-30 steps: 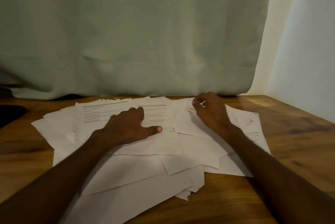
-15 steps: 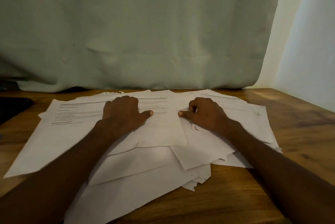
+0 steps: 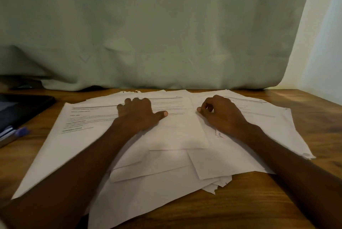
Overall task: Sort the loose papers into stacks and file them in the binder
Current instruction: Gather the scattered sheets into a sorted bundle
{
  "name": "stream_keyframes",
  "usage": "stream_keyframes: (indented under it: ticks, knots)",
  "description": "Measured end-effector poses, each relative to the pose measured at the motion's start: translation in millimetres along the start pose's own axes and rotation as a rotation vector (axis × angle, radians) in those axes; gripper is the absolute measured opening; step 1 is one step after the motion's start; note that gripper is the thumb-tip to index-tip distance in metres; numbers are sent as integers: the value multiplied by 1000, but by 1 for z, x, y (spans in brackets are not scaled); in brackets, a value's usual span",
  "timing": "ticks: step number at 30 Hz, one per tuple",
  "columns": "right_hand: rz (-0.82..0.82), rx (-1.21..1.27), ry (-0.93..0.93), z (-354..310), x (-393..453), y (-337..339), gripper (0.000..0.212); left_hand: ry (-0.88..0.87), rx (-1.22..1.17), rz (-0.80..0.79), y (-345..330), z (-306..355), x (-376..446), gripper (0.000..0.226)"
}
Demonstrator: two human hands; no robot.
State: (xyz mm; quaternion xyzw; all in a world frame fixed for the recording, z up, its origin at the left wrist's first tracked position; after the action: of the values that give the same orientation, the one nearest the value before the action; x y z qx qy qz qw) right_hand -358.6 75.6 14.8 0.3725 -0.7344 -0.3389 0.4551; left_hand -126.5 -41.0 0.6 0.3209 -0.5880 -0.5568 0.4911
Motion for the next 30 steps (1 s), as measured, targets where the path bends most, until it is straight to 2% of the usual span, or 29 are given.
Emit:
stream_keyframes:
  ticks: [2,5,7,8,11,12,14,18,20,21,22,24,25,27,30]
  knots:
    - [-2,58,-27,-9,-2,1,39,-69,-178,21,3,9,5,68]
    - [-134,13,-111,-17,-3,-17,69,-135,-460,48,17,9,8,49]
    - [-178,22,-150,-15,-3,-28,92,-101,-409,135,29,-13,9,52]
    - [-172,96,-178,-12,-2,-29,94,-50,-332,167,31,-32,13,61]
    - [-62,349,-285,6,1,-21,74,193,-120,89,13,-106,30,123]
    - [-13,391,-312,11,2,-16,64,242,-86,21,-2,-130,38,137]
    - [39,381,-321,17,3,-10,51,277,-67,-105,-16,-151,31,142]
    - [-73,279,-260,5,-1,-18,67,274,-59,-139,-29,-167,46,134]
    - [-90,268,-216,-4,-2,-20,61,286,-35,-129,-42,-179,67,140]
    - [-82,273,-201,-7,-3,-21,58,300,-70,-69,-36,-178,65,134]
    - [-63,292,-194,-8,-3,-22,54,296,-151,18,-22,-174,57,117]
    - [-5,339,-184,-8,-2,-19,45,298,-301,195,29,-148,11,68]
    - [31,357,-178,-7,-1,-15,39,292,-416,259,42,-141,3,53]
    - [128,445,-188,-3,-1,-3,29,297,-755,361,56,-137,0,43]
    - [282,722,-165,4,0,18,30,212,-1219,411,63,-125,-1,23]
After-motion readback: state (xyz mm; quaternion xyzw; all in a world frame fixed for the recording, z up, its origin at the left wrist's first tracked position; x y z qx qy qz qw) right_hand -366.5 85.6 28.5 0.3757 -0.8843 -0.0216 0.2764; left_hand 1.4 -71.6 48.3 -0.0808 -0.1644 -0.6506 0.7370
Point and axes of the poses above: each hand's wrist, its own x-axis towards the middle knuckle, its own y-axis out of the back of the hand, z = x × y, the point moved 10 cm from there along x, towards the middle knuckle, and after that the axes turned 1 degree about -z, right-handed, at the moved point
